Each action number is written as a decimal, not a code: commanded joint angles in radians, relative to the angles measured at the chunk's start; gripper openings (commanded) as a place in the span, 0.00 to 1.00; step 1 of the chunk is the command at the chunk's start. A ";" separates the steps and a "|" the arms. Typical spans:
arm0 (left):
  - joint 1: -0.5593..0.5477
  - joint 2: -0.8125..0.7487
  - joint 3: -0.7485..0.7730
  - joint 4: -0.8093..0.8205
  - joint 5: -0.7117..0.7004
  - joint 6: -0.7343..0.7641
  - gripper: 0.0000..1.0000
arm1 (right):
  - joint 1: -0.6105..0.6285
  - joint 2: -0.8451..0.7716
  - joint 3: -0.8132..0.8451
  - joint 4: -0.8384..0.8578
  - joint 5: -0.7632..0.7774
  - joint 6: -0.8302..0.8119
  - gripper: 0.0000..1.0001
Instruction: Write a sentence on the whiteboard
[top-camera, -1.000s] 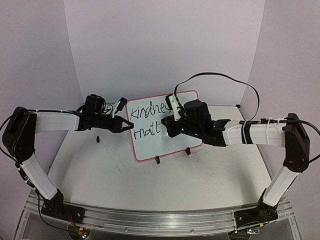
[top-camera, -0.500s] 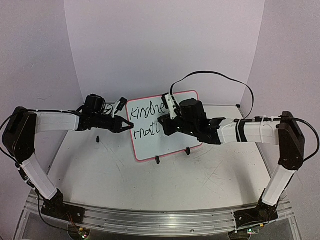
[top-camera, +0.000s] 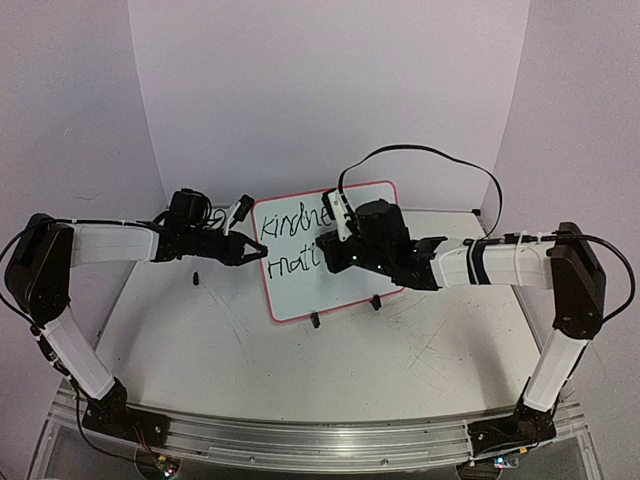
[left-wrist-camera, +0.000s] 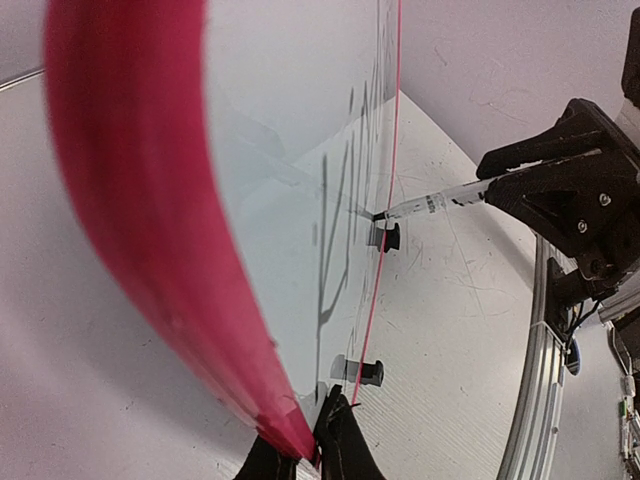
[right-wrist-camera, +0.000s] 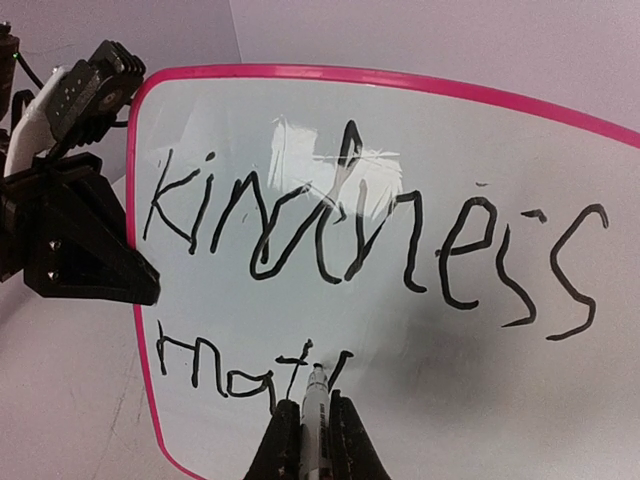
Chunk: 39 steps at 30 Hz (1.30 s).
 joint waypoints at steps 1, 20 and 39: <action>0.015 -0.006 0.033 -0.027 -0.229 0.096 0.00 | 0.001 0.001 0.032 0.007 0.093 -0.006 0.00; 0.015 0.001 0.036 -0.027 -0.227 0.096 0.00 | -0.006 -0.115 -0.075 0.012 -0.029 0.017 0.00; 0.015 -0.003 0.035 -0.027 -0.230 0.098 0.00 | -0.023 -0.046 -0.073 -0.002 -0.009 0.038 0.00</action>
